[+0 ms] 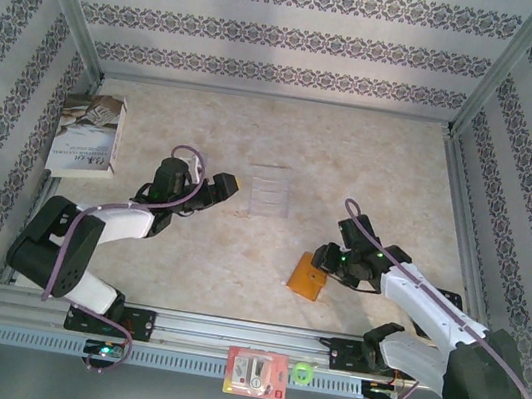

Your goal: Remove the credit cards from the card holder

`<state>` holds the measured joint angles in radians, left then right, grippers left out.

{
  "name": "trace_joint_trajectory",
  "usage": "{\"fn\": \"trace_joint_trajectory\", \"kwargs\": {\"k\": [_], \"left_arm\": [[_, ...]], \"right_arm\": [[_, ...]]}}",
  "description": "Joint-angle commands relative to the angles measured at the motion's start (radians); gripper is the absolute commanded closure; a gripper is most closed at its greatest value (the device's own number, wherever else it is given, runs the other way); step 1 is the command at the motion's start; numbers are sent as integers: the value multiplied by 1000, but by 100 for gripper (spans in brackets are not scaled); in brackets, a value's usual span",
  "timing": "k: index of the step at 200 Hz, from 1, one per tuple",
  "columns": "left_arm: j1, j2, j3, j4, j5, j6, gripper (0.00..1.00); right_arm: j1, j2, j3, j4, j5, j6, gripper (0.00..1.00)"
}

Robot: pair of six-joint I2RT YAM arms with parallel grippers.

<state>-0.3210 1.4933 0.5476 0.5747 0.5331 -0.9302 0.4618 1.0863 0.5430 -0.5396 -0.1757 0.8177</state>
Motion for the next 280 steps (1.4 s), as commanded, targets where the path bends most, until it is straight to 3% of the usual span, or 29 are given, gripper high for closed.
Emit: {"fn": "trace_joint_trajectory", "kwargs": {"k": [1, 86, 114, 153, 181, 224, 280], "left_arm": [[15, 42, 12, 105, 84, -52, 22], [17, 79, 20, 134, 113, -81, 24], [16, 69, 26, 116, 125, -71, 23], [16, 46, 26, 96, 157, -40, 18], [13, 53, 25, 130, 205, -31, 16], [-16, 123, 9, 307, 281, -84, 18], [-36, 241, -5, 720, 358, -245, 25]], "right_arm": [[-23, 20, -27, 7, 16, 40, 55], [-42, 113, -62, 114, -35, 46, 56], [-45, 163, -58, 124, -42, 27, 71], [-44, 151, -19, 137, -39, -27, 100], [-21, 121, 42, 155, -49, -118, 100], [0, 100, 159, 180, -124, -228, 100], [39, 125, 336, 237, -274, -260, 100]]}}
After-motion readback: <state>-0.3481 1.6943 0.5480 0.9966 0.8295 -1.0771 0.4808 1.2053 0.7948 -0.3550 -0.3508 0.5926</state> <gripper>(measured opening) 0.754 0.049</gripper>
